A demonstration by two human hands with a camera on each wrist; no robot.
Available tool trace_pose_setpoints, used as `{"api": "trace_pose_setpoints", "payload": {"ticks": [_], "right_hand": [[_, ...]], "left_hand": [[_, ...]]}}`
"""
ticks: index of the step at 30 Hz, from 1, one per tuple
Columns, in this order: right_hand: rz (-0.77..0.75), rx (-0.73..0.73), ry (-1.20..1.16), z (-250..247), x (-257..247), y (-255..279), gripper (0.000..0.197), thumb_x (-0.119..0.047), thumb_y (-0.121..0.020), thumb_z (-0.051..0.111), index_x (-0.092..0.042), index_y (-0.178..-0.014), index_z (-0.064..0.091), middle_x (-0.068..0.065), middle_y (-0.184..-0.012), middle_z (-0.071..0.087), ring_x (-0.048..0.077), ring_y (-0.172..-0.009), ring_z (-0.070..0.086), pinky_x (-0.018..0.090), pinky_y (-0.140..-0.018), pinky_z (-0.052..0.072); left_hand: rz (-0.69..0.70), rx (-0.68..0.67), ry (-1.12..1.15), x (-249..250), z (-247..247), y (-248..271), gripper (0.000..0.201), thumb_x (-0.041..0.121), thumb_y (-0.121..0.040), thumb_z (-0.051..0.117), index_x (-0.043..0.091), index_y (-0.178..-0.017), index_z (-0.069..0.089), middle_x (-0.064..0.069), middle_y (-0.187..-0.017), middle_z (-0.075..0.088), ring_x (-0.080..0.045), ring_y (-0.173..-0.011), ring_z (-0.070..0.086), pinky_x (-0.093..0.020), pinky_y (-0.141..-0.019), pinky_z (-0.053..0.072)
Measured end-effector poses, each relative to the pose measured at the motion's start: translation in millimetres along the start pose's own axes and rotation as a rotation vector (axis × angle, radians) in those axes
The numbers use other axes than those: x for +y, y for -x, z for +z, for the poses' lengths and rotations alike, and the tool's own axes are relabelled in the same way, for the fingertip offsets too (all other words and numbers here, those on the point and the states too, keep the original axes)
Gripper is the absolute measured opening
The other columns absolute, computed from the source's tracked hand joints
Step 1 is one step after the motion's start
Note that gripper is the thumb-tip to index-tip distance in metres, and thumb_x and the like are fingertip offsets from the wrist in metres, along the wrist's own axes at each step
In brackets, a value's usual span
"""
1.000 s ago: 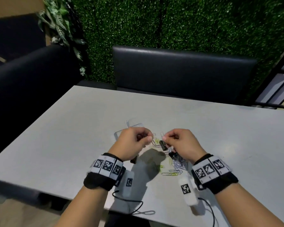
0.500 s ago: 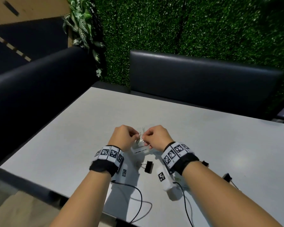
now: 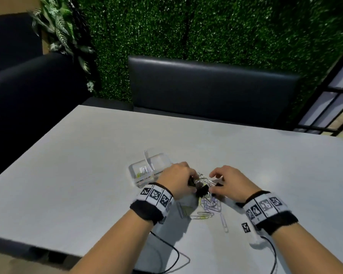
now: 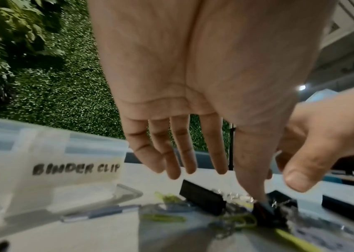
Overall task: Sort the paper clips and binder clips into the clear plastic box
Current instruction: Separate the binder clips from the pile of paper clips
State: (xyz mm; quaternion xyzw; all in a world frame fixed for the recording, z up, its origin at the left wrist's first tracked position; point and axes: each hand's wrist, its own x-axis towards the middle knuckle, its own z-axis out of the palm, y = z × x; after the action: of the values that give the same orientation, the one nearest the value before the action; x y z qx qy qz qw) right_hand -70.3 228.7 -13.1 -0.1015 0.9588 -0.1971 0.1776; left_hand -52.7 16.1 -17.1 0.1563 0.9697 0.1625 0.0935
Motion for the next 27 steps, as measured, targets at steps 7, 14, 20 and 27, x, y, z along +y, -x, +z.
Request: {"api": "trace_pose_setpoints", "payload": {"ticks": [7,14,20,27], "right_hand": [[-0.084,0.039,0.351,32,-23,-7,0.051,-0.068,-0.076,0.059,-0.032,-0.112,0.060,-0.002,-0.107,0.060,0.025,-0.107,0.051,0.045,-0.089,0.047],[-0.002,0.060,0.265,44,-29,-6,0.035,-0.055,-0.074,0.052,-0.030,-0.099,0.054,-0.002,-0.097,0.060,0.028,-0.099,0.057,0.046,-0.081,0.052],[0.042,0.201,0.012,-6,-14,-9,0.037,-0.040,-0.084,0.069,-0.021,-0.114,0.058,-0.001,-0.106,0.061,0.018,-0.089,0.061,0.028,-0.069,0.048],[0.226,0.136,0.078,-14,22,-40,0.033,-0.024,-0.084,0.067,-0.010,-0.113,0.057,0.010,-0.110,0.060,0.024,-0.087,0.057,0.030,-0.066,0.043]], "left_hand": [[-0.057,-0.027,-0.065,-8,14,-14,0.040,0.040,-0.082,0.066,0.036,-0.122,0.067,-0.007,-0.112,0.060,-0.030,-0.105,0.062,-0.041,-0.091,0.053],[-0.096,0.114,0.072,-9,15,-3,0.032,0.043,-0.078,0.069,0.033,-0.108,0.072,0.001,-0.101,0.066,-0.019,-0.094,0.065,-0.030,-0.077,0.053],[-0.267,0.073,0.403,-41,-18,24,0.029,0.049,-0.068,0.078,0.031,-0.090,0.071,0.010,-0.085,0.072,-0.010,-0.079,0.068,-0.030,-0.074,0.058],[-0.286,0.154,0.310,-47,-16,13,0.016,0.033,-0.077,0.074,0.028,-0.091,0.070,0.013,-0.080,0.065,-0.004,-0.071,0.060,-0.019,-0.057,0.044]]}}
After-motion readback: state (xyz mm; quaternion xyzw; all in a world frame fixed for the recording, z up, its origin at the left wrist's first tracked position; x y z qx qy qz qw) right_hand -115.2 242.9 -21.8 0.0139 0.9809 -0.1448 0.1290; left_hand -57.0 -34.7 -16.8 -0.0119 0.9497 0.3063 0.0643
